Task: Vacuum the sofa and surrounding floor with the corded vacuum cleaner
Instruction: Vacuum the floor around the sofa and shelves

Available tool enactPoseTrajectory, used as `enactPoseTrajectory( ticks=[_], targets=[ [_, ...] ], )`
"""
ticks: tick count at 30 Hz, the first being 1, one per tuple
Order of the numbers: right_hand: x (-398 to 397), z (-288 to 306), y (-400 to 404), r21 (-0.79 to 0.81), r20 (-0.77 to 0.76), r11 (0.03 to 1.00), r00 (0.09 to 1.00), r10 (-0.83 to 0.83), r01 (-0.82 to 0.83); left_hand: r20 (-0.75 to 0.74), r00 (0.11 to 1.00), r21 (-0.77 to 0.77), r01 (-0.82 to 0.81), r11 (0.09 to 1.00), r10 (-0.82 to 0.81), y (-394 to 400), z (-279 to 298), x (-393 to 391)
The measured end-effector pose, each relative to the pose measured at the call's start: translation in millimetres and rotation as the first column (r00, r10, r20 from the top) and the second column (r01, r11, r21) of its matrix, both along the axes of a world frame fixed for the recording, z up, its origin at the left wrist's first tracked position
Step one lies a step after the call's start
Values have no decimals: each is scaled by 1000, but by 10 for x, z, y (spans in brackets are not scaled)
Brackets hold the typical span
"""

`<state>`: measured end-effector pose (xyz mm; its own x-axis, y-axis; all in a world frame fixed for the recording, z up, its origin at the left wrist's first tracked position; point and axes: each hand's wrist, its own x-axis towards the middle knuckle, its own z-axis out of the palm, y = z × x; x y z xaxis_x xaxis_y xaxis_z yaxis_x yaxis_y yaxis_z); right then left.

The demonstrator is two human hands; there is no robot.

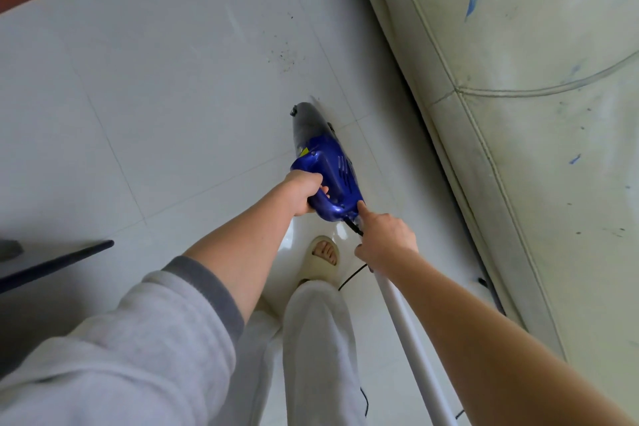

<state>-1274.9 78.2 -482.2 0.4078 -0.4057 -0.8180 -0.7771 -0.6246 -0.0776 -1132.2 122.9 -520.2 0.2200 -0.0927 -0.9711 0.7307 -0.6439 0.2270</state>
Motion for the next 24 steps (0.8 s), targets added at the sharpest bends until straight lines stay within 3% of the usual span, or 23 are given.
enactPoseTrajectory(
  ticks=[11, 24],
  targets=[
    [-350, 52, -19, -3, 8, 986, 986, -164, 164, -8, 991, 8, 133, 991, -133, -255, 41, -312],
    [-189, 88, -190, -23, -37, 990, 990, -138, 137, 9, 992, -23, 124, 992, -124, -395, 23, -202]
  ],
)
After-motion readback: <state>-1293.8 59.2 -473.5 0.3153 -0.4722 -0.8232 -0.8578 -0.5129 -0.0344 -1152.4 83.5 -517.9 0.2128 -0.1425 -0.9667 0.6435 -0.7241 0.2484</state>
